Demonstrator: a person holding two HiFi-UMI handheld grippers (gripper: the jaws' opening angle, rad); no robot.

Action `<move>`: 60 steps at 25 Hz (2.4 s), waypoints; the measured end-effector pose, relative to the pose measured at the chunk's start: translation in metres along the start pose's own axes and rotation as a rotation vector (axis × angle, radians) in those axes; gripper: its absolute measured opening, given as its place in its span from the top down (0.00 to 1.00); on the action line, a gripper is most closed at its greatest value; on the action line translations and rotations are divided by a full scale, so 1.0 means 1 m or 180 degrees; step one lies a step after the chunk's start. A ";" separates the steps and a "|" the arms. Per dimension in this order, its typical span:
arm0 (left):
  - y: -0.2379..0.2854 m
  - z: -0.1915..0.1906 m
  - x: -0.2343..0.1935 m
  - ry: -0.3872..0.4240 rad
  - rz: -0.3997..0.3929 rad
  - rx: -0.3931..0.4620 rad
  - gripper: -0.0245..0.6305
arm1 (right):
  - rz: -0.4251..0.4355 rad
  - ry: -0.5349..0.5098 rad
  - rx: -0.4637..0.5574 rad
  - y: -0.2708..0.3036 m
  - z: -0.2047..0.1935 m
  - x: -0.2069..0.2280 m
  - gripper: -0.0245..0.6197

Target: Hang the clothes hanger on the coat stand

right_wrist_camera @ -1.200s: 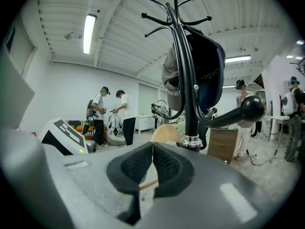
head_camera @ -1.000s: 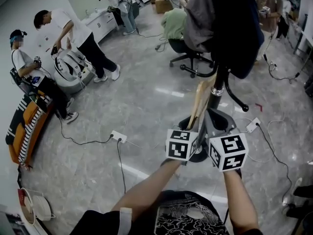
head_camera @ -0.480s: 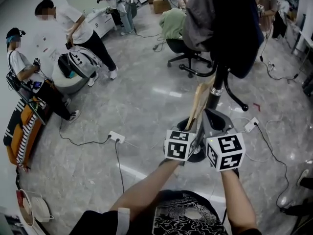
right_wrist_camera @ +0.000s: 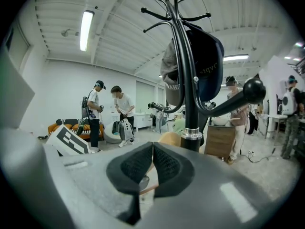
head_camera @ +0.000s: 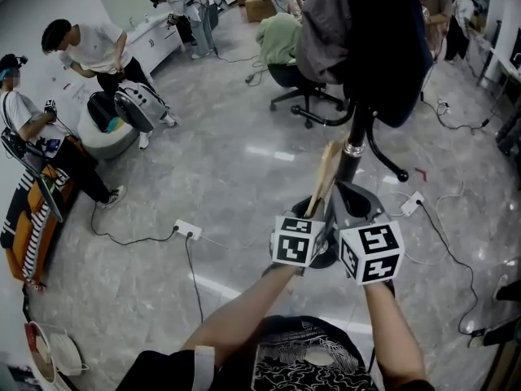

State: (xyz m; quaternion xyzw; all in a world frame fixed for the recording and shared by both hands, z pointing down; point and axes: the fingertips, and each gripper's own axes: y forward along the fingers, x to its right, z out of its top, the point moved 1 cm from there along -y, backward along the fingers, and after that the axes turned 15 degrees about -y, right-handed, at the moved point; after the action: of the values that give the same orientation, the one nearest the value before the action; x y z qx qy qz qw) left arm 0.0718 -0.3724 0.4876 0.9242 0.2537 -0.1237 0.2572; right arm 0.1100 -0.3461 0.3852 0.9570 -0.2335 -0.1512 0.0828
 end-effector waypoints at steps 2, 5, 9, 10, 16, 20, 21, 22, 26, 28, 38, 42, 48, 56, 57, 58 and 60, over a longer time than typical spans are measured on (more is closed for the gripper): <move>0.003 -0.001 -0.001 0.0001 0.0003 -0.0011 0.88 | -0.0009 0.0004 -0.0011 0.000 -0.002 0.001 0.96; 0.005 -0.003 -0.002 -0.0003 0.0014 -0.0037 0.88 | -0.0021 0.0011 -0.0021 0.001 -0.004 0.003 0.96; 0.005 -0.004 -0.002 -0.0005 0.0020 -0.0066 0.88 | -0.0025 0.0020 -0.0029 0.000 -0.005 0.003 0.96; 0.005 -0.004 -0.002 -0.0003 0.0019 -0.0066 0.88 | -0.0024 0.0026 -0.0031 0.000 -0.005 0.003 0.96; 0.014 -0.009 -0.002 -0.0064 -0.0036 -0.0081 0.88 | -0.0026 0.0057 -0.0032 -0.001 -0.011 0.008 0.96; 0.012 -0.009 0.000 -0.0051 -0.0038 -0.0079 0.88 | -0.0023 0.0070 -0.0039 -0.004 -0.014 0.009 0.96; 0.011 -0.008 0.000 -0.0062 -0.0067 -0.0069 0.88 | -0.0020 0.0073 -0.0040 -0.003 -0.014 0.008 0.96; 0.011 -0.006 0.001 -0.0066 -0.0089 -0.0055 0.88 | -0.0016 0.0074 -0.0040 -0.002 -0.013 0.007 0.96; 0.008 -0.003 0.000 -0.0053 -0.0092 -0.0030 0.88 | -0.0001 0.0081 -0.0038 -0.002 -0.012 0.005 0.96; 0.006 -0.003 -0.002 -0.0070 -0.0080 -0.0021 0.88 | -0.0002 0.0087 -0.0038 -0.004 -0.013 0.005 0.96; -0.003 -0.002 -0.007 -0.0067 0.0010 0.0049 0.81 | 0.0004 0.0083 -0.0025 -0.011 -0.016 0.003 0.96; -0.008 -0.001 -0.008 -0.0077 0.0031 0.0063 0.80 | 0.0016 0.0090 -0.0018 -0.015 -0.015 0.001 0.96; -0.020 0.000 -0.008 -0.0072 0.0023 0.0125 0.80 | 0.0052 0.0079 -0.0003 -0.018 -0.017 -0.007 0.96; -0.038 0.007 -0.003 -0.0048 0.0021 0.0195 0.80 | 0.0087 0.0051 0.0023 -0.026 -0.011 -0.015 0.96; -0.040 0.009 -0.001 -0.0048 0.0012 0.0214 0.80 | 0.0090 0.0048 0.0022 -0.027 -0.011 -0.015 0.96; -0.042 0.010 0.001 -0.0048 0.0001 0.0234 0.80 | 0.0093 0.0044 0.0022 -0.028 -0.011 -0.016 0.96; -0.046 0.014 0.005 -0.0044 -0.0024 0.0280 0.80 | 0.0099 0.0037 0.0027 -0.030 -0.012 -0.018 0.96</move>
State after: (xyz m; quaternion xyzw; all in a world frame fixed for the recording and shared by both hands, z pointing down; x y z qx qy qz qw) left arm 0.0500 -0.3436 0.4552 0.9328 0.2497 -0.1421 0.2176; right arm 0.1115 -0.3109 0.3938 0.9544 -0.2485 -0.1433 0.0826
